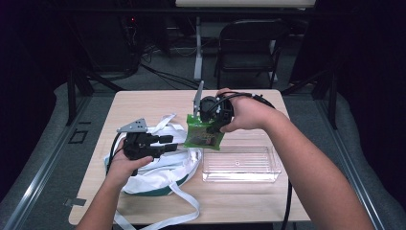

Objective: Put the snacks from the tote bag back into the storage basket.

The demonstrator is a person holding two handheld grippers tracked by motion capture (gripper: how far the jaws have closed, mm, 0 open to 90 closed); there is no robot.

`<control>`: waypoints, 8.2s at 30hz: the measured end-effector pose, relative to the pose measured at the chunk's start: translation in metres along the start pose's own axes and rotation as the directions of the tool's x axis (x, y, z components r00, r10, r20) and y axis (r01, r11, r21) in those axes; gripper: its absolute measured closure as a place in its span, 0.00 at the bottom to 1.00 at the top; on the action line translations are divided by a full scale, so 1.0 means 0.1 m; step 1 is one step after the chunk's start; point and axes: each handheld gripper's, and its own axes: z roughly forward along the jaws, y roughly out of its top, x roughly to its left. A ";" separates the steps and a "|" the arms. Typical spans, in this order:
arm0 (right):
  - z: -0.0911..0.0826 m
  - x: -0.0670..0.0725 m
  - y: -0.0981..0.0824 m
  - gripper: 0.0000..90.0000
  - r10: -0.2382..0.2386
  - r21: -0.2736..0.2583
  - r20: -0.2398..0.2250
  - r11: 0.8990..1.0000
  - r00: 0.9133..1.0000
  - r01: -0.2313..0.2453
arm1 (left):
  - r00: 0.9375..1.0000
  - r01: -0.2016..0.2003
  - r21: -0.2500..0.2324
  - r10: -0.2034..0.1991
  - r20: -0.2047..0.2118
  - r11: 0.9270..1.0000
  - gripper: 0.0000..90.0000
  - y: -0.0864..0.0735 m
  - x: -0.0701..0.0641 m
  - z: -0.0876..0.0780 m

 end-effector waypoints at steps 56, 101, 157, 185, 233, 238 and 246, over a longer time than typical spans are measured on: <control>0.12 -0.13 -0.65 0.84 0.090 0.106 0.046 0.990 0.995 -0.094 | 1.000 0.019 -0.007 -0.020 -0.017 1.000 0.63 -0.03 0.06 -0.02; 0.77 -0.22 -0.73 0.84 0.063 0.147 0.052 0.987 0.997 -0.070 | 0.999 0.027 -0.007 -0.028 -0.026 1.000 0.63 -0.04 0.08 -0.02; 1.17 -0.40 -0.55 0.75 -0.001 0.148 0.067 0.989 0.998 -0.009 | 0.996 0.051 -0.022 -0.053 -0.066 0.998 0.63 -0.12 0.11 -0.17; 1.12 -0.45 -0.56 0.53 0.033 0.102 0.139 0.994 0.990 -0.047 | 0.996 0.052 -0.025 -0.053 -0.071 0.998 0.63 -0.13 0.12 -0.18; 0.49 -0.08 -0.41 0.49 0.074 -0.058 0.218 0.996 0.973 -0.063 | 0.991 0.078 -0.032 -0.081 -0.106 0.996 0.60 -0.15 0.16 -0.22; 0.45 0.10 -0.53 0.49 0.134 -0.114 0.199 0.987 0.971 -0.113 | 0.990 0.080 -0.035 -0.083 -0.112 0.996 0.60 -0.16 0.18 -0.23; 0.45 0.31 -0.73 0.52 0.232 -0.207 0.192 0.959 0.954 -0.191 | 0.989 0.086 -0.035 -0.089 -0.115 0.996 0.60 -0.17 0.19 -0.22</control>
